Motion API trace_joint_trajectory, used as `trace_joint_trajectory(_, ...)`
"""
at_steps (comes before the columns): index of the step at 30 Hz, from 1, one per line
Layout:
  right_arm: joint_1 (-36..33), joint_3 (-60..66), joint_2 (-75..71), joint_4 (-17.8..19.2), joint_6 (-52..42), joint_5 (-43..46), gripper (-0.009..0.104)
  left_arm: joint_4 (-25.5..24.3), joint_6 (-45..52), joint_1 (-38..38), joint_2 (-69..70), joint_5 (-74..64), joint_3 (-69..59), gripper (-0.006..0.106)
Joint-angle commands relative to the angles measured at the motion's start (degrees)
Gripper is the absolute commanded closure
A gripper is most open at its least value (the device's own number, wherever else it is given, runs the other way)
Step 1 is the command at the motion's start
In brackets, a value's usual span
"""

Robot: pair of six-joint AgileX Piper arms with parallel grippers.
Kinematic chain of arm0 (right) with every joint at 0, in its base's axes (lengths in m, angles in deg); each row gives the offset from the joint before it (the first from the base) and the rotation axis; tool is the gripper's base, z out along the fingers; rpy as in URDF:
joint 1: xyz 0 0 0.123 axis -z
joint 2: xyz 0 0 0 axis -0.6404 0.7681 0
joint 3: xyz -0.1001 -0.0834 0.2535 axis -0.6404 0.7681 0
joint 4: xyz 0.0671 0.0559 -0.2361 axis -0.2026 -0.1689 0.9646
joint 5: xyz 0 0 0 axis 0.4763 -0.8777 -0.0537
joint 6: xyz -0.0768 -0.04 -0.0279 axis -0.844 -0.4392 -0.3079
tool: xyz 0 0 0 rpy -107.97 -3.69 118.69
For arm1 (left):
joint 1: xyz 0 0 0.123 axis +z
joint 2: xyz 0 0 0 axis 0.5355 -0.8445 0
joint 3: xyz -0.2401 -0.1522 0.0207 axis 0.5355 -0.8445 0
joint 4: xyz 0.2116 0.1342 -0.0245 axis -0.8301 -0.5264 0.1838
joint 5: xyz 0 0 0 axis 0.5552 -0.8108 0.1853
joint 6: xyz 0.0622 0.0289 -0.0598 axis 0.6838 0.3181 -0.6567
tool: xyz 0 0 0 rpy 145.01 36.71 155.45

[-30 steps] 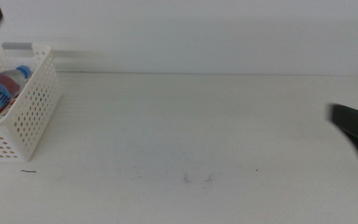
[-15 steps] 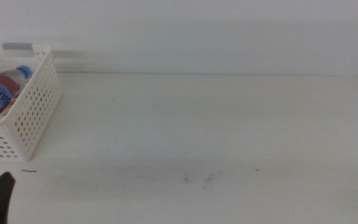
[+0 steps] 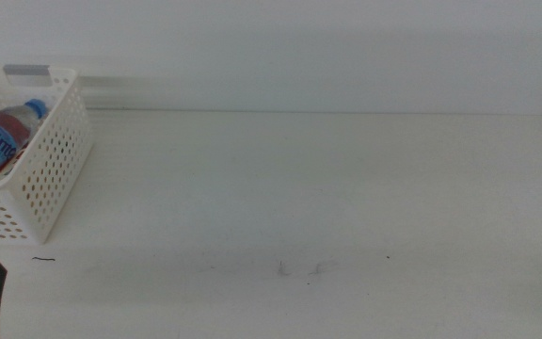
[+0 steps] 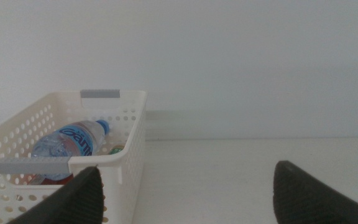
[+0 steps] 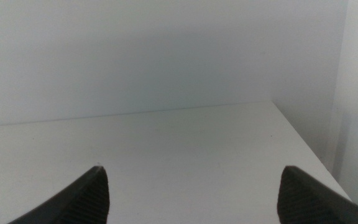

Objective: Use arms to grab the bottles and put them into the dustbin to the left of the table.

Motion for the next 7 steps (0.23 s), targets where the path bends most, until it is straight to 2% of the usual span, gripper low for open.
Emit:
trace_joint_trajectory(1, 0.27, 0.22, -0.27, 0.95, -0.19, 0.7, 0.008, 0.22, -0.39, 0.05, 0.29, 0.82, 0.03, 0.007)
trace_joint_trajectory(7, 0.27, 0.22, -0.27, 0.95, -0.19, 0.7, 0.008, 0.22, -0.39, 0.05, 0.29, 1.07, 0.03, 0.007)
